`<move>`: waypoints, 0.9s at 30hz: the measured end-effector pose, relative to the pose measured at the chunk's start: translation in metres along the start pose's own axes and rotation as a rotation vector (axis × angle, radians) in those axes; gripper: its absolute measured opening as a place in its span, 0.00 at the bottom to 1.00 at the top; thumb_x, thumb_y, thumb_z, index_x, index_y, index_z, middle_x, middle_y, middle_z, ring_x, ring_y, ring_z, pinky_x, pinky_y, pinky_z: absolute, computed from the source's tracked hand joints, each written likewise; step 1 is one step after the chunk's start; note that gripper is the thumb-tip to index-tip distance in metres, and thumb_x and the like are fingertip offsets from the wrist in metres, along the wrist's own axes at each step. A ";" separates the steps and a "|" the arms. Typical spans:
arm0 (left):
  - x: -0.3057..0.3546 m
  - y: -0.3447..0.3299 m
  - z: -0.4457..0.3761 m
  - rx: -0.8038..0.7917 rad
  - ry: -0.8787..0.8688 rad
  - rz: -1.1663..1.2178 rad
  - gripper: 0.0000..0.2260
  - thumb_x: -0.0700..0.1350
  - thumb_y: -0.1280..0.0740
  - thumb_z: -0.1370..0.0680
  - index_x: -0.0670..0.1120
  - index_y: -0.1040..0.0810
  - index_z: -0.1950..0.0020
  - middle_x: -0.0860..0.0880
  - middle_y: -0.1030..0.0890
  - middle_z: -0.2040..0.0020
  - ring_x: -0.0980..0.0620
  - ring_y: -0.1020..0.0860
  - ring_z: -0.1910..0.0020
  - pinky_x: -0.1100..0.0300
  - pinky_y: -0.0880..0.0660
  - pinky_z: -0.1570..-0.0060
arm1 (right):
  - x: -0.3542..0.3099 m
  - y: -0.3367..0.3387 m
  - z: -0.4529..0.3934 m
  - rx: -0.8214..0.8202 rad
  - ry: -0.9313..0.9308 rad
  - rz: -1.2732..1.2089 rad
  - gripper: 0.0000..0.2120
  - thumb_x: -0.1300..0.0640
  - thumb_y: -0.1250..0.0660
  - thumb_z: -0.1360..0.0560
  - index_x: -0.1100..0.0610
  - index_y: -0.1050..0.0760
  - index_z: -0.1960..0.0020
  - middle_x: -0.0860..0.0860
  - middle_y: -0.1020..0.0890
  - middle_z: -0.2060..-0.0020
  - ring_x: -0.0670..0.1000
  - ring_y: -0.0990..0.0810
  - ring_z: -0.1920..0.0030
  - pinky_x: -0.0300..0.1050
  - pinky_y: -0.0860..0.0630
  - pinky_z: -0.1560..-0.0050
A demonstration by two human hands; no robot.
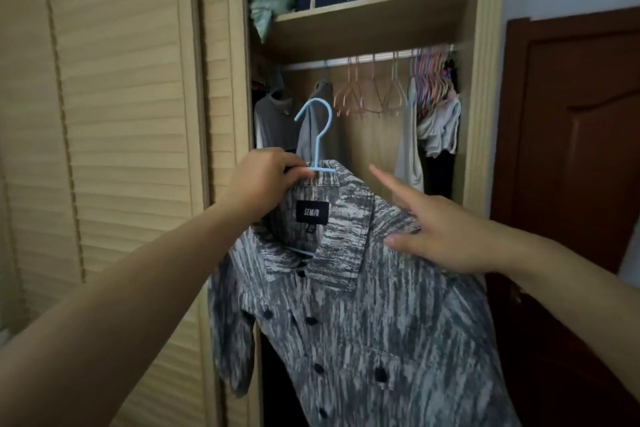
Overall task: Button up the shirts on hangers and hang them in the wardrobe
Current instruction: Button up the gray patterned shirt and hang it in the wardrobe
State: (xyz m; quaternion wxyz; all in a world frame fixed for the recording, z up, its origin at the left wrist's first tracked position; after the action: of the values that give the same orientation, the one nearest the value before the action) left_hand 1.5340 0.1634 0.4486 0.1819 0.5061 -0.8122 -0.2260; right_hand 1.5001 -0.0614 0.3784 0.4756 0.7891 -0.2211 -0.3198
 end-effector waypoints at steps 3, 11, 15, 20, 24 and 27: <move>-0.016 -0.018 -0.018 0.012 0.000 0.013 0.11 0.57 0.30 0.22 0.54 0.13 0.46 0.53 0.17 0.57 0.53 0.22 0.60 0.52 0.23 0.61 | 0.008 -0.011 -0.009 -0.161 0.039 0.091 0.35 0.46 0.28 0.23 0.23 0.43 0.28 0.34 0.36 0.25 0.31 0.43 0.27 0.39 0.40 0.27; -0.058 -0.076 -0.057 0.014 -0.062 0.129 0.09 0.54 0.28 0.22 0.53 0.13 0.46 0.55 0.17 0.58 0.56 0.23 0.61 0.54 0.23 0.59 | 0.033 -0.030 -0.060 -0.081 -0.127 -0.487 0.25 0.56 0.24 0.25 0.34 0.23 0.34 0.37 0.28 0.28 0.40 0.29 0.29 0.45 0.33 0.26; -0.060 -0.100 -0.085 0.068 -0.146 0.225 0.08 0.52 0.28 0.22 0.52 0.12 0.47 0.51 0.14 0.55 0.51 0.19 0.57 0.52 0.23 0.57 | 0.029 -0.030 -0.070 -0.045 -0.151 -0.635 0.28 0.56 0.24 0.27 0.36 0.24 0.32 0.38 0.25 0.30 0.42 0.23 0.33 0.43 0.26 0.34; -0.056 -0.134 -0.121 0.019 -0.184 0.313 0.10 0.52 0.28 0.21 0.49 0.12 0.47 0.49 0.14 0.55 0.50 0.18 0.58 0.47 0.22 0.57 | 0.052 -0.018 -0.085 0.087 -0.269 -1.071 0.33 0.79 0.41 0.27 0.52 0.21 0.32 0.61 0.18 0.38 0.65 0.17 0.41 0.61 0.21 0.39; -0.056 -0.149 -0.162 0.045 -0.192 0.386 0.10 0.53 0.29 0.21 0.48 0.12 0.47 0.49 0.13 0.56 0.52 0.18 0.59 0.50 0.22 0.59 | 0.054 0.014 -0.106 0.084 -0.200 -1.055 0.28 0.64 0.29 0.29 0.50 0.22 0.31 0.58 0.23 0.31 0.61 0.20 0.35 0.62 0.28 0.31; -0.049 -0.169 -0.180 0.024 -0.245 0.355 0.11 0.56 0.28 0.22 0.52 0.12 0.49 0.52 0.14 0.59 0.54 0.19 0.61 0.52 0.22 0.60 | 0.083 0.055 -0.123 0.201 -0.293 -0.286 0.33 0.52 0.27 0.23 0.31 0.36 0.25 0.45 0.24 0.37 0.45 0.17 0.50 0.48 0.22 0.45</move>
State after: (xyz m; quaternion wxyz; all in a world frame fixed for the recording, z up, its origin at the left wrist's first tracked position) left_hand 1.7736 0.1093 0.5019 0.1126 0.3258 -0.9074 -0.2405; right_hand 1.6436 -0.0648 0.4452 0.3073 0.8008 -0.2046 -0.4716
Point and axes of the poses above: each hand's wrist, its own z-axis away from the middle knuckle, its own y-axis out of the back of the hand, x = y × z, the point moved 9 cm from there along -z, towards the middle knuckle
